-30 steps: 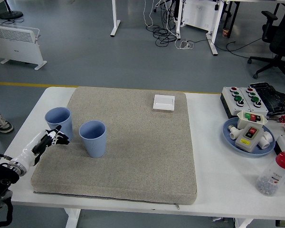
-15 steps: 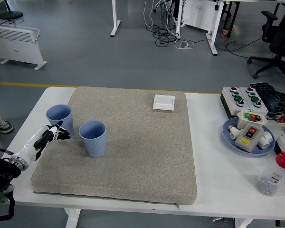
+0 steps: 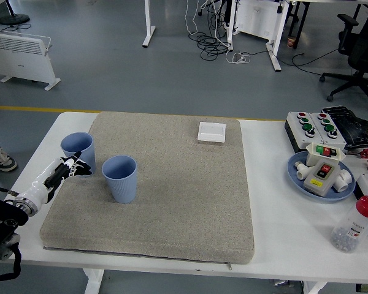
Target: Push cup pick cup insert cup
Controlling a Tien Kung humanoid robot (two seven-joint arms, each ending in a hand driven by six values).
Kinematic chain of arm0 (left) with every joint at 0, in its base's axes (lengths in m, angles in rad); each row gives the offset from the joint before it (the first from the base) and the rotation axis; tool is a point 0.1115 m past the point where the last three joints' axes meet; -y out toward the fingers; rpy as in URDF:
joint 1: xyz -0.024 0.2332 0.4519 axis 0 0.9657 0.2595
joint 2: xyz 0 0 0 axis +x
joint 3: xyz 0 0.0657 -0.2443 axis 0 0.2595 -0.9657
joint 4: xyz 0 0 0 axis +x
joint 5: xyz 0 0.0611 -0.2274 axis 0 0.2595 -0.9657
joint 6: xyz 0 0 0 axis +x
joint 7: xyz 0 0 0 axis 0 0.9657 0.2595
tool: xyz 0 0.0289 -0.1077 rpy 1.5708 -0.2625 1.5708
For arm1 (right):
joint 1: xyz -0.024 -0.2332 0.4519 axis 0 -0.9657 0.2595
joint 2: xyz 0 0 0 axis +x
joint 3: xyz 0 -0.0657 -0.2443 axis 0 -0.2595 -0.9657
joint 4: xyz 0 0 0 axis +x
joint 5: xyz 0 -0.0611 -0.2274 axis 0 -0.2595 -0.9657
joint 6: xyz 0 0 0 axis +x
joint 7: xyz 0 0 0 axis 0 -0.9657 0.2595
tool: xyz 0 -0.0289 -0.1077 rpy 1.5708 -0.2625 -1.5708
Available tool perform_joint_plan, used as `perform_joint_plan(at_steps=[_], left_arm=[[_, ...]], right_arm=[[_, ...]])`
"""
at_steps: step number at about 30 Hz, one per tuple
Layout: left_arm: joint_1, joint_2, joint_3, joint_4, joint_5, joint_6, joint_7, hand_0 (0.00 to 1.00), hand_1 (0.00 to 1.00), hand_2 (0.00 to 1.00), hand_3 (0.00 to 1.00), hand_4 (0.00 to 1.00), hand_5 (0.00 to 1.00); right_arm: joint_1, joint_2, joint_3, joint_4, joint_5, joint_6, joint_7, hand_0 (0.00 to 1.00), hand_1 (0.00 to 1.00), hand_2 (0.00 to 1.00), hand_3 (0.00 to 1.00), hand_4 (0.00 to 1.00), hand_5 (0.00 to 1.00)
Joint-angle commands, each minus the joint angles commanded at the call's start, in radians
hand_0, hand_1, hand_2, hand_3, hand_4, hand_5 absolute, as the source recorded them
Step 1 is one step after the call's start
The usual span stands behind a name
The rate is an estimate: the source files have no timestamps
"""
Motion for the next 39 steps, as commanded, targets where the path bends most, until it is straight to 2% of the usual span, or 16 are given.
perform_joint_plan(at_steps=[2,11,12,13,17,20,23,24,26,28,29,30,33,35,36,39], left_arm=[[0.011,0.006,-0.009,-0.017,0.004,0.001,0.002,0.743,0.578,0.478,0.442,0.606,0.998],[0.132,0.069,-0.136,-0.238,0.07,0.01,0.023,0.698,0.559,0.474,0.443,0.603,0.998],[0.143,0.077,-0.152,-0.262,0.079,0.011,0.026,0.628,0.551,0.472,0.443,0.597,0.998],[0.153,0.085,-0.171,-0.288,0.086,0.012,0.028,0.628,0.551,0.472,0.443,0.597,0.998],[0.193,0.126,-0.238,-0.422,0.134,0.027,0.046,0.628,0.551,0.472,0.443,0.597,0.998],[0.196,0.149,-0.263,-0.537,0.162,0.039,0.052,0.611,0.566,0.51,0.494,0.616,0.998],[0.168,0.17,-0.261,-0.64,0.204,0.042,0.118,0.611,0.566,0.51,0.494,0.616,0.998],[0.161,0.173,-0.257,-0.663,0.22,0.041,0.149,0.739,0.727,0.783,0.713,0.831,0.961],[0.136,0.182,-0.231,-0.695,0.258,0.04,0.203,0.739,0.727,0.783,0.713,0.831,0.961],[0.129,0.184,-0.223,-0.701,0.27,0.039,0.221,0.739,0.727,0.783,0.713,0.831,0.961],[0.101,0.193,-0.194,-0.705,0.3,0.032,0.241,0.739,0.727,0.783,0.713,0.831,0.961],[0.071,0.199,-0.155,-0.703,0.339,0.026,0.258,0.86,0.842,0.952,0.853,0.911,0.864],[0.028,0.205,-0.085,-0.696,0.408,0.018,0.284,0.86,0.842,0.952,0.853,0.911,0.864],[-0.027,0.208,-0.017,-0.675,0.488,0.008,0.332,0.86,0.842,0.952,0.853,0.911,0.864],[-0.042,0.208,0.005,-0.671,0.517,0.006,0.341,0.948,0.909,0.998,0.904,0.998,0.635],[-0.089,0.204,0.065,-0.652,0.561,-0.013,0.372,0.948,0.909,0.998,0.904,0.998,0.635]], right_arm=[[0.0,0.0,0.0,0.0,0.0,0.0,0.0,0.745,0.693,0.68,0.579,0.18,0.548],[0.001,-0.001,0.006,0.0,-0.001,0.0,0.001,0.745,0.693,0.68,0.579,0.179,0.549],[0.001,-0.001,0.007,0.0,-0.001,0.0,0.002,0.745,0.693,0.68,0.579,0.179,0.548],[0.002,-0.002,0.007,0.0,-0.001,0.0,0.002,0.745,0.693,0.68,0.579,0.179,0.548],[0.004,-0.003,0.007,0.0,0.004,0.0,0.003,0.745,0.693,0.68,0.579,0.179,0.548],[0.005,-0.004,0.008,0.0,0.004,0.0,0.003,0.745,0.693,0.679,0.58,0.179,0.55],[0.004,-0.005,0.008,0.0,0.004,-0.001,0.002,0.745,0.693,0.679,0.58,0.179,0.55],[0.004,-0.005,0.007,0.0,0.004,-0.001,0.002,0.745,0.693,0.679,0.58,0.179,0.55],[0.004,-0.006,0.006,0.0,0.005,-0.001,0.001,0.745,0.693,0.679,0.58,0.179,0.55],[0.004,-0.006,0.005,0.0,0.006,-0.001,0.001,0.745,0.693,0.679,0.58,0.179,0.55],[0.003,-0.006,0.001,0.0,0.009,-0.002,0.0,0.745,0.693,0.679,0.58,0.179,0.55],[0.002,-0.007,-0.001,0.0,0.011,-0.002,-0.001,0.745,0.692,0.679,0.579,0.179,0.551],[0.001,-0.007,-0.004,0.0,0.014,-0.002,-0.001,0.745,0.692,0.679,0.579,0.179,0.551],[-0.001,-0.008,-0.009,0.0,0.019,-0.002,-0.001,0.745,0.692,0.679,0.579,0.179,0.551],[-0.001,-0.008,-0.009,0.0,0.02,-0.002,-0.001,0.745,0.693,0.679,0.58,0.18,0.549],[-0.003,-0.007,-0.012,0.0,0.024,-0.003,-0.001,0.745,0.693,0.679,0.58,0.18,0.549]])
